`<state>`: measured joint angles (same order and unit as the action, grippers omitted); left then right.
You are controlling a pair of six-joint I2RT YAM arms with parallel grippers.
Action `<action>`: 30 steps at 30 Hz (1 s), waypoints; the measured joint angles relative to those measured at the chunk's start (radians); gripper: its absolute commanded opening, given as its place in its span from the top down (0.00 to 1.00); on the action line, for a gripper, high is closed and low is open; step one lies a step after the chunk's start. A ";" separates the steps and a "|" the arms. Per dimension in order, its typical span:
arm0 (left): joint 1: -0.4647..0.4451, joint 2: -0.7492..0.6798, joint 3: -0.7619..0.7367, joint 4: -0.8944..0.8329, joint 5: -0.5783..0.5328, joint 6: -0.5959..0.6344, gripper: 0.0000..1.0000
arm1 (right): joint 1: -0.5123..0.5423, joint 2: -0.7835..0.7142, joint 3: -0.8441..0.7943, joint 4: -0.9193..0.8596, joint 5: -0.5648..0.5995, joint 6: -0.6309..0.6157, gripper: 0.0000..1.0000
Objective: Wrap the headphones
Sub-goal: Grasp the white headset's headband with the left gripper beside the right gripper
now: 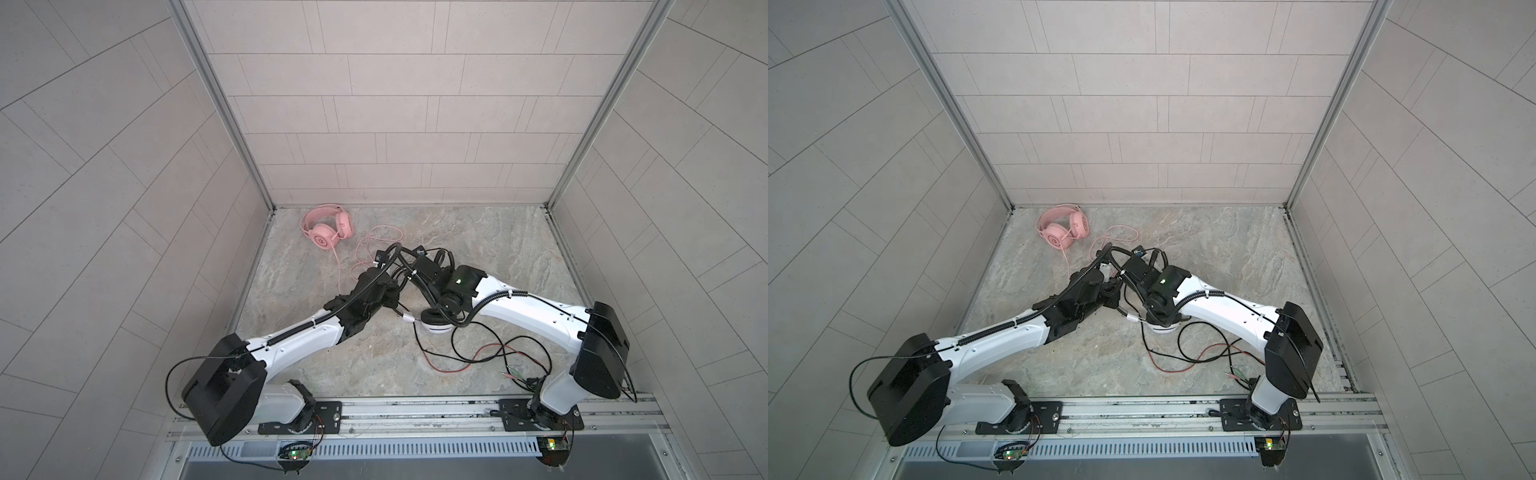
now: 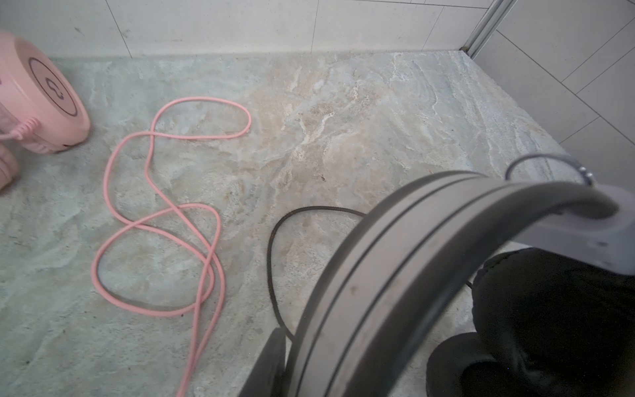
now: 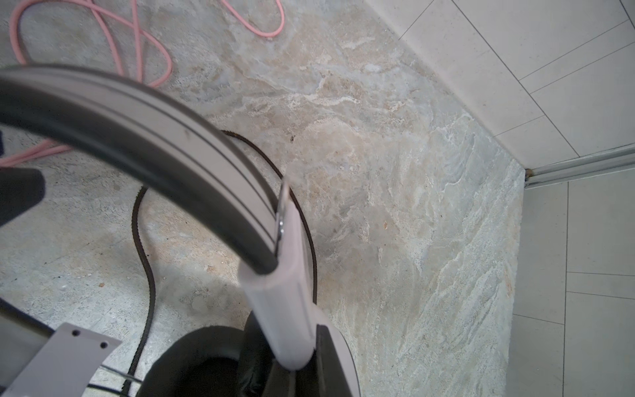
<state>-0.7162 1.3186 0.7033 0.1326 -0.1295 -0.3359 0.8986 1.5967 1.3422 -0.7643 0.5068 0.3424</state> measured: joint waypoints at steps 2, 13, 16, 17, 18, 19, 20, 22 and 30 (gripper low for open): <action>-0.001 0.005 0.000 -0.008 0.000 0.010 0.92 | 0.000 -0.010 -0.002 0.012 -0.002 0.000 0.88; 0.002 0.013 0.000 -0.033 -0.012 0.019 1.00 | 0.010 -0.088 -0.046 0.065 -0.036 0.015 0.39; 0.002 0.005 -0.001 -0.033 -0.020 0.020 1.00 | 0.010 -0.144 -0.102 0.095 -0.049 0.026 0.23; 0.002 0.001 -0.001 -0.033 -0.020 0.021 1.00 | 0.010 -0.174 -0.127 0.110 -0.056 0.029 0.22; 0.001 -0.003 -0.002 -0.034 -0.018 0.023 1.00 | 0.008 -0.208 -0.153 0.123 -0.065 0.028 0.21; 0.001 -0.006 -0.001 -0.033 -0.015 0.023 1.00 | 0.005 -0.240 -0.176 0.139 -0.080 0.028 0.17; 0.001 -0.007 -0.002 -0.032 -0.013 0.023 1.00 | 0.001 -0.269 -0.193 0.150 -0.090 0.029 0.07; 0.002 -0.008 -0.001 -0.032 -0.013 0.022 1.00 | -0.008 -0.318 -0.220 0.168 -0.111 0.029 0.06; 0.006 -0.001 -0.001 -0.035 -0.014 0.022 1.00 | -0.013 -0.345 -0.271 0.179 -0.194 0.023 0.01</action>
<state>-0.7097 1.3178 0.7021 0.0971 -0.1436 -0.3138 0.8852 1.2514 1.0714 -0.5850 0.3126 0.3656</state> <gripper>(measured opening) 0.093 0.992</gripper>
